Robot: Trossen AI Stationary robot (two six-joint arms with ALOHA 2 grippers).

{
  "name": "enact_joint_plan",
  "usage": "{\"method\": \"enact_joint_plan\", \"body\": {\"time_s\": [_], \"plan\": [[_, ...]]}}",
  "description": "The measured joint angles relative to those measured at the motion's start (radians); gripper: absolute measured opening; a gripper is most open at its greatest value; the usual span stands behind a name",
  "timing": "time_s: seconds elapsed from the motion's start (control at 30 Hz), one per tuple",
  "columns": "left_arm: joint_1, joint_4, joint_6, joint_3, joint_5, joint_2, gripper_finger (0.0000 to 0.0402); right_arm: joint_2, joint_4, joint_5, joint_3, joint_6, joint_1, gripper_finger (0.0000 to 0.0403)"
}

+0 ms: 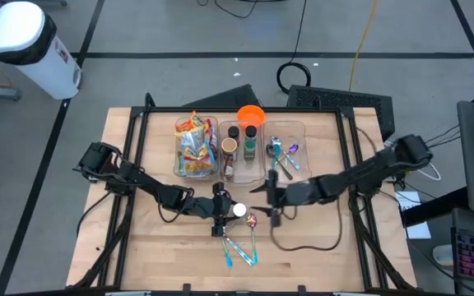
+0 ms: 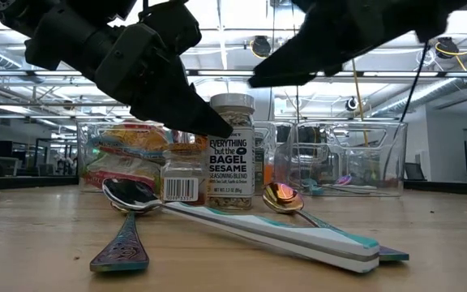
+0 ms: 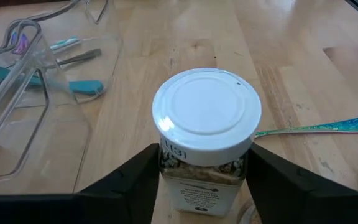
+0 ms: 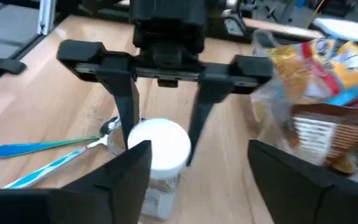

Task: Pick & Place Food Item
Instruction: Put the white seasoning bottle into the middle transparent bin

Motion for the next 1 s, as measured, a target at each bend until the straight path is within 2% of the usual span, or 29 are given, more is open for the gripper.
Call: {"method": "enact_joint_plan", "body": {"time_s": [0.17,0.33,0.6,0.83,1.0], "plan": [[0.005,0.000,0.000,0.000,0.001,0.000,0.0217,0.129,-0.049,-0.058,0.109,0.005,-0.015,0.0289],[0.019,0.001,-0.002,0.000,0.000,0.000,0.0207,0.202,-0.106,-0.108,0.181,0.054,-0.028,0.0301],[0.022,0.000,-0.010,0.000,0.001,0.000,0.0226,0.218,-0.143,-0.119,0.195,0.132,-0.061,0.0257],[0.021,0.001,-0.008,0.000,0.003,0.000,0.0210,0.217,-0.150,-0.186,0.195,0.132,-0.070,0.0193],[0.021,0.007,-0.008,0.000,0.002,0.000,0.0234,0.217,-0.153,-0.207,0.195,0.118,-0.071,0.0193]]}}
